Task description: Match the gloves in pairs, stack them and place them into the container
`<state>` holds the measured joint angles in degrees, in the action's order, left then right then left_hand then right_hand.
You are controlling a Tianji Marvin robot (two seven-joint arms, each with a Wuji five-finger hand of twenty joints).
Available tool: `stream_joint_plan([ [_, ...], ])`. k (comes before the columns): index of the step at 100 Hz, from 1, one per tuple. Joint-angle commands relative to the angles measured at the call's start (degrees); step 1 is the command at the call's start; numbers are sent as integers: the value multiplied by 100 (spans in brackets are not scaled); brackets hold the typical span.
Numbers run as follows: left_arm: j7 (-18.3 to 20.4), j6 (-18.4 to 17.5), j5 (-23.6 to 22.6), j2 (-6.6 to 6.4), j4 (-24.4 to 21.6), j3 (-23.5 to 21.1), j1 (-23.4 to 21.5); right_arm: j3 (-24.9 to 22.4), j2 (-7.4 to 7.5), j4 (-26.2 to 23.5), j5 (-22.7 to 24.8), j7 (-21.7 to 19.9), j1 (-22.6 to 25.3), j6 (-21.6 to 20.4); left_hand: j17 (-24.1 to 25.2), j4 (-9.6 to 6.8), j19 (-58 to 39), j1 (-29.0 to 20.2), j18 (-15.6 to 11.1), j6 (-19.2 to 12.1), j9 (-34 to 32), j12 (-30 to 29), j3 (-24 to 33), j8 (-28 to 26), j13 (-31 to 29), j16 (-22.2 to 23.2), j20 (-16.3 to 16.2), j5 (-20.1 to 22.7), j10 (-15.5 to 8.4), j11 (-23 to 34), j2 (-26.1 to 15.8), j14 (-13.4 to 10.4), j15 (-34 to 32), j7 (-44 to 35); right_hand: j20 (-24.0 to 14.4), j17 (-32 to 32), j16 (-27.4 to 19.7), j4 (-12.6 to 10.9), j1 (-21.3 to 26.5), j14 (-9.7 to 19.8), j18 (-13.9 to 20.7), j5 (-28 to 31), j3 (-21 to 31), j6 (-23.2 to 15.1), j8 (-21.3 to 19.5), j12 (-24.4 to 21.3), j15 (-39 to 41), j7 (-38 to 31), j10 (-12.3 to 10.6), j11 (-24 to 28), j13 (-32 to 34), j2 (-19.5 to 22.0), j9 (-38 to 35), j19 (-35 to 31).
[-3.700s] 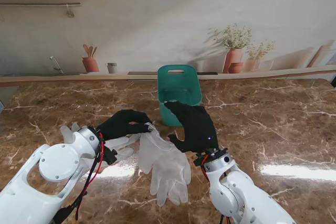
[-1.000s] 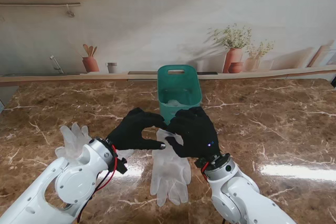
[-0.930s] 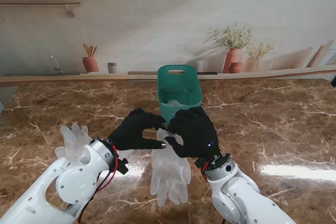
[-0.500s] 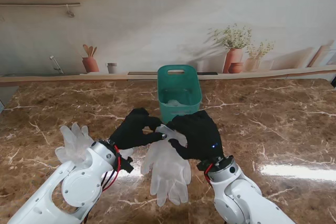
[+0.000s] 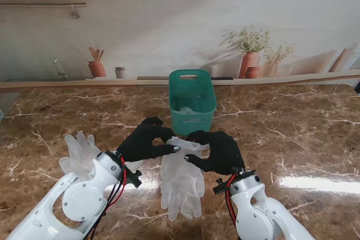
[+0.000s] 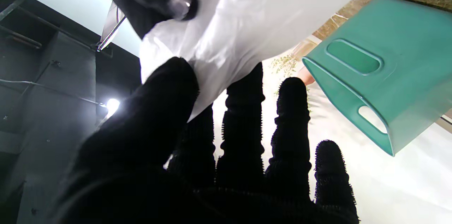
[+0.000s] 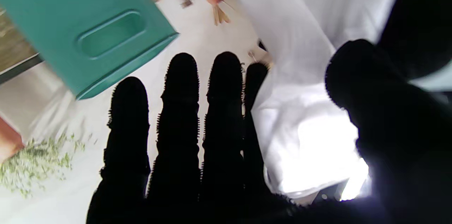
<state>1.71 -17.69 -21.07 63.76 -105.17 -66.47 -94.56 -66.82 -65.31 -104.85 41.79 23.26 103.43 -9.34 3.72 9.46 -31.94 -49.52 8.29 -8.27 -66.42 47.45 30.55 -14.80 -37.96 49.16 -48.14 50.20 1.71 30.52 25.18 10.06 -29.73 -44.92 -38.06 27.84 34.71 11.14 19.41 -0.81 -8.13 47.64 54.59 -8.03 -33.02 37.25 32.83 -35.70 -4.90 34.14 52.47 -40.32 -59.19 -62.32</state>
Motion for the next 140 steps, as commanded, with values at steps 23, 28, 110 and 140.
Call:
stream_joint_plan([
  [23, -361, 146, -96, 57, 14, -23, -167, -98, -229, -200, -947, 41, 293, -452, 84, 15, -125, -72, -115, -280, -362, -465, 504, 478, -199, -22, -381, 354, -355, -304, 18, -120, -31, 122, -268, -315, -12, 695, 561, 204, 150, 914, 267, -936, 1014, 240, -117, -1990, -242, -373, -212, 97, -439, 22],
  [28, -420, 158, -95, 70, 3, -39, -202, -144, -235, -270, -1182, -82, 359, -547, 56, 12, -305, 73, -85, -216, -528, -780, 569, 482, -358, -115, -319, 417, -389, -485, 170, -163, -12, -7, -311, -332, 13, 673, 501, 188, 149, 904, 353, -854, 1085, 175, -46, -1986, -199, -450, -211, 219, -477, 0],
  [110, 1488, -179, 713, -370, -826, -973, -1587, -802, 184, -983, -1736, -2117, 1428, -1131, -129, 204, -1761, 232, -52, 561, -1403, -2113, 538, 433, -1376, -298, 321, 675, -126, -40, 524, -235, -439, -539, -740, 1105, 619, 583, 528, -17, -237, 1247, 650, -80, 572, 280, 1881, -2065, 349, -15, 1597, 389, -2184, -1846],
  [140, 1437, 506, 891, -301, 61, -402, -832, -535, 214, -488, -2076, -2542, 758, -107, -74, 196, -1805, 180, -58, 646, -1390, -2178, 536, 372, -1314, -278, 362, 660, -54, -28, 502, -144, -477, -501, -677, 1096, 614, 570, 536, -37, -241, 1237, 626, -20, 590, 287, 1885, -2012, 364, -41, 1610, 425, -2214, -1896],
])
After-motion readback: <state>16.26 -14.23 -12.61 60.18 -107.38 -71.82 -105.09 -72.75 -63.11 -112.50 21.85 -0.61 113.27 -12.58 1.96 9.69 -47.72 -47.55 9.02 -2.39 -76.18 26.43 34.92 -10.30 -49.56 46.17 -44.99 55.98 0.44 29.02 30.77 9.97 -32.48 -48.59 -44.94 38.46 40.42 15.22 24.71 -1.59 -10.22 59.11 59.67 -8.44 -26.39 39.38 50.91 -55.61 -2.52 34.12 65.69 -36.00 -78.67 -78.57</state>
